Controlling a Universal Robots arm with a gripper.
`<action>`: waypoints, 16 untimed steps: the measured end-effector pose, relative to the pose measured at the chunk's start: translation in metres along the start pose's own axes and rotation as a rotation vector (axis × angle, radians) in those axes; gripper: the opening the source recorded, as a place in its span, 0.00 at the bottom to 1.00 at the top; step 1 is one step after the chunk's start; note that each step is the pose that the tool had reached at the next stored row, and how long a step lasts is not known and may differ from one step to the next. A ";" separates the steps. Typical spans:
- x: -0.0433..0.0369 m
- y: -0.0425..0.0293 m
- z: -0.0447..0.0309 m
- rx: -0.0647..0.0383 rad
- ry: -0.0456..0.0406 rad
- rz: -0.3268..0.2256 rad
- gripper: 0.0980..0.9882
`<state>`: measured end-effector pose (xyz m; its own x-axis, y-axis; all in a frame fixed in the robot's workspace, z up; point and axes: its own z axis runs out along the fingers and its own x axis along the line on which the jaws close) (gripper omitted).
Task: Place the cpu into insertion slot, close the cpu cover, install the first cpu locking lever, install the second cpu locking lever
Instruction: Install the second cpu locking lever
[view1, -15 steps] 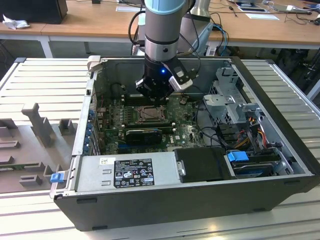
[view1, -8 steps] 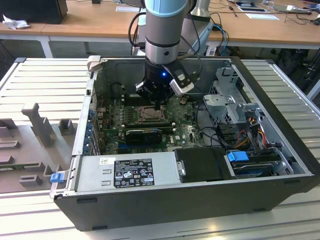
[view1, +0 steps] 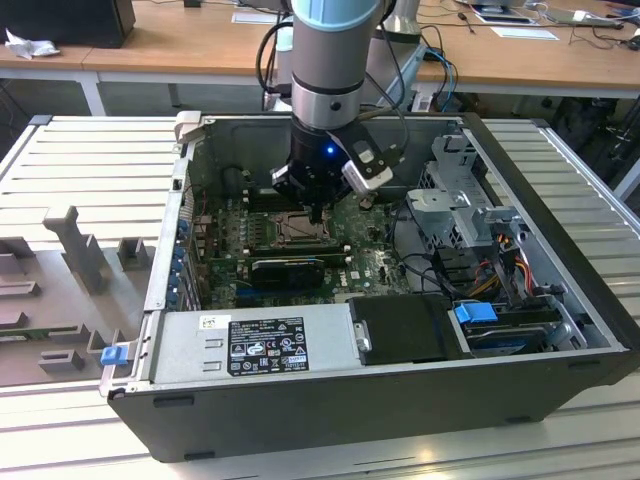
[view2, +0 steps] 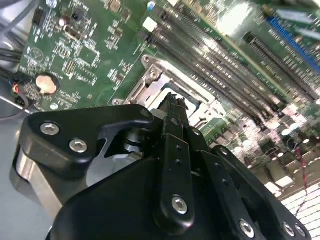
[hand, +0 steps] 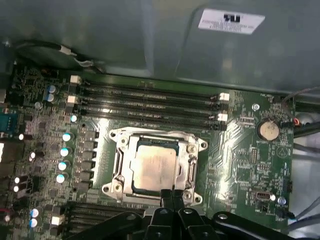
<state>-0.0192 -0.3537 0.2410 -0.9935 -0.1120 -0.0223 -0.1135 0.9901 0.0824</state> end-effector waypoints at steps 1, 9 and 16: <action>0.0001 -0.0012 -0.0002 0.000 0.0000 0.000 0.01; 0.0012 -0.0101 -0.0086 0.000 0.0000 0.000 0.01; 0.0042 -0.0289 -0.0097 -0.014 0.0002 0.000 0.01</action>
<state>-0.0202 -0.3836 0.2482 -0.9935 -0.1117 -0.0220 -0.1133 0.9889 0.0963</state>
